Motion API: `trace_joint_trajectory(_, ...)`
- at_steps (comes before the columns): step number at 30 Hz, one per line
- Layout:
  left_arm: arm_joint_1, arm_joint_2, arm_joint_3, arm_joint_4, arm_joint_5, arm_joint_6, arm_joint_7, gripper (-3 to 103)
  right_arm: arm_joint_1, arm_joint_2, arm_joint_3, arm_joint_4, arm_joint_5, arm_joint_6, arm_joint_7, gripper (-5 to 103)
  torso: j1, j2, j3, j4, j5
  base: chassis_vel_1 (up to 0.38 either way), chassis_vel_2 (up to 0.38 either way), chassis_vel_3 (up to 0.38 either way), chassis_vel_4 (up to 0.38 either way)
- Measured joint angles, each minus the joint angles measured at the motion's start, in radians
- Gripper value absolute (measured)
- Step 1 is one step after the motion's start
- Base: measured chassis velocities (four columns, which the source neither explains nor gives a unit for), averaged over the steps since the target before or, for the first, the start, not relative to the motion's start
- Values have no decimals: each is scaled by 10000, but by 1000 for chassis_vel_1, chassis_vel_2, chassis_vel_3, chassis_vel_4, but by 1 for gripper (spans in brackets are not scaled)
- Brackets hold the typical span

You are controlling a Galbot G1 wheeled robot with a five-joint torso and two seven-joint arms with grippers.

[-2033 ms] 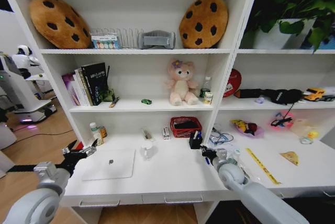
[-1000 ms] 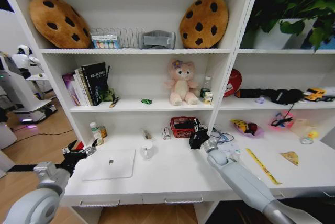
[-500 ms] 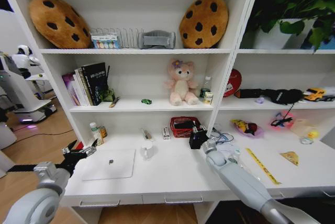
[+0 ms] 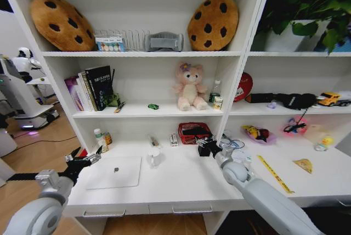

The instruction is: Organize the objects on the table.

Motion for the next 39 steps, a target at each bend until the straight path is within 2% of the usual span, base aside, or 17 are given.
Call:
trace_joint_trajectory(1, 0, 0, 0, 0, 0, 0, 0, 100, 0, 0, 0, 0, 0, 0, 0, 100, 0, 0, 0, 0, 0, 0, 0, 0, 0)
trace_joint_trajectory(3, 0, 0, 0, 0, 0, 0, 0, 100, -697, -49, 348, 914, -319, -268, 765, 100, 0, 0, -1, -2, 2, 0, 0, 0, 0)
trace_joint_trajectory(4, 0, 0, 0, 0, 0, 0, 0, 100, -697, -49, 348, 914, -319, -268, 765, 100, 0, 0, -1, -2, 2, 0, 0, 0, 0)
trace_joint_trajectory(6, 0, 0, 0, -1, 0, 0, 3, 100, -1319, -222, 674, 1865, -374, -540, 1452, 100, 0, 0, -1, 5, 3, 0, 0, 0, 0)
trace_joint_trajectory(8, 0, 0, 0, 0, 0, 0, 2, 100, -1814, -372, 1133, 2155, -498, -564, 1514, 100, 0, 0, -1, 7, 1, 0, 0, 0, 0)
trace_joint_trajectory(10, 0, 0, 0, 0, 1, 0, 1, 100, -2211, -468, 1469, 2290, -618, -566, 1532, 100, 0, 0, -1, 5, -2, 0, 0, 0, 0)
trace_joint_trajectory(11, 0, 0, 0, 0, 1, 0, 1, 100, -3194, -590, 2410, 2541, -840, -545, 1481, 100, 0, 0, 0, -3, 4, 0, 0, 0, 0)
trace_joint_trajectory(13, -1, 0, 0, -1, 0, 0, 3, 100, -4028, -598, 3399, 2719, -900, -485, 1350, 100, 0, 1, -1, -6, 3, 0, 0, 0, 0)
trace_joint_trajectory(14, -1, 0, 0, -1, 0, 0, 3, 100, -4028, -598, 3399, 2719, -900, -485, 1350, 100, 0, 1, -1, -6, 3, 0, 0, 0, 0)
trace_joint_trajectory(15, 0, 0, 0, 0, 0, 0, 3, 100, -4625, -538, 4067, 2872, -917, -445, 1248, 100, 0, 0, -1, -4, 0, 0, 0, 0, 0)
trace_joint_trajectory(17, 0, 0, 0, 0, 0, 0, 5, 100, -5549, -308, 5045, 3111, -918, -422, 1089, 100, 0, 0, 0, 3, 3, 0, 0, 0, 0)
trace_joint_trajectory(19, 0, 0, 0, 0, 0, 0, 5, 100, -5925, -184, 5413, 3220, -924, -416, 1004, 100, 1, 1, 0, 3, 4, 0, 0, 0, 0)
trace_joint_trajectory(23, 0, 0, 1, 0, 0, 0, 4, 100, -8288, 622, 7211, 4333, -1005, -552, 663, 100, 2, 0, 0, -1, 1, 0, 0, 0, 0)
trace_joint_trajectory(26, 0, 0, -1, -1, 1, 0, 2, 100, -8799, 806, 7512, 4616, -964, -584, 606, 100, 2, 1, 0, 0, 2, 0, 0, 0, 0)
trace_joint_trajectory(27, 0, 0, 0, 0, 1, 0, 4, 100, -9415, 1075, 7852, 4965, -944, -575, 488, 100, 2, 1, 0, 0, 0, 0, 0, 0, 0)
trace_joint_trajectory(31, 0, 0, 0, 0, 0, 0, 3, 100, -10351, 1700, 8193, 5378, -1157, -106, 236, 100, 1, 1, -1, -1, 0, 0, 0, 0, 0)
trace_joint_trajectory(39, 0, 0, 0, 0, 0, 0, 3, 100, -10357, 1897, 8329, 5404, -1226, 192, 62, 100, 2, -1, 1, 1, 1, 0, 0, 0, 0)
